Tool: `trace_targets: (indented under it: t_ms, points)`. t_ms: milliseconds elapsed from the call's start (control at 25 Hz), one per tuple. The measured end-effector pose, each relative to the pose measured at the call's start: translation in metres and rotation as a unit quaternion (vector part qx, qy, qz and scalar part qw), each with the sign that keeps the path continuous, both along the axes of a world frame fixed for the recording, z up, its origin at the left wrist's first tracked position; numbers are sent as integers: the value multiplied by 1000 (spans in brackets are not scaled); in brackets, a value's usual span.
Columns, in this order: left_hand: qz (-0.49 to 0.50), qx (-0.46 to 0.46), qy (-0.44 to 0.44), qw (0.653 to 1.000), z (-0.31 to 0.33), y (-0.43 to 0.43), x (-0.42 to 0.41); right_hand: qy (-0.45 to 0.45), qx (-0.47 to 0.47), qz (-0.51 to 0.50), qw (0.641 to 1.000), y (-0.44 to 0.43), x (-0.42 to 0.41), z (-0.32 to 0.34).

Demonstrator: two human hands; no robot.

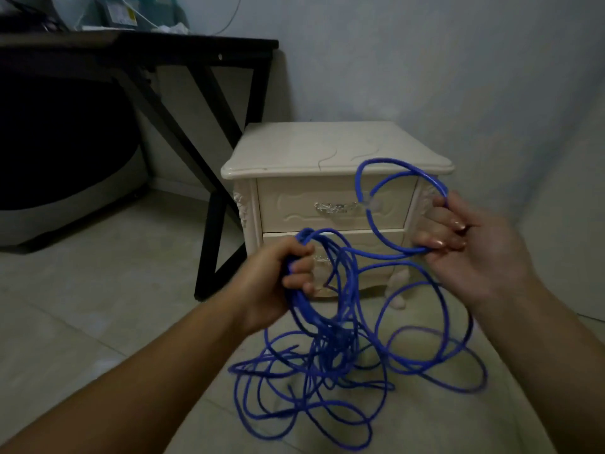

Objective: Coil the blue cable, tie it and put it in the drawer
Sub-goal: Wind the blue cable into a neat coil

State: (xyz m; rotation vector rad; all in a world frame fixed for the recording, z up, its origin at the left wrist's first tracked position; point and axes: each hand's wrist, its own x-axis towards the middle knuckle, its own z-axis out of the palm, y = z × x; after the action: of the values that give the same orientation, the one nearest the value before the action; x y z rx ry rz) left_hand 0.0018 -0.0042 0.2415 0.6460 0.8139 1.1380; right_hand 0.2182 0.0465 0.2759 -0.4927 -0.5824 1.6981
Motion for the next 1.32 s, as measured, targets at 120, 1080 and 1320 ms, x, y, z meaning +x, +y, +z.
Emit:
trace_targets:
  t_ms: [120,1080,1320]
  points:
    - [-12,-33,-61,998,-1,6,-31,-167,37,-13,985,2,19,-2]
    - [-35,149,488,859,2,-3,-19,-162,-88,170,968,-22,-61,-68]
    - [111,191,538,814,-3,16,-20,-332,-125,56,933,-6,-54,-61]
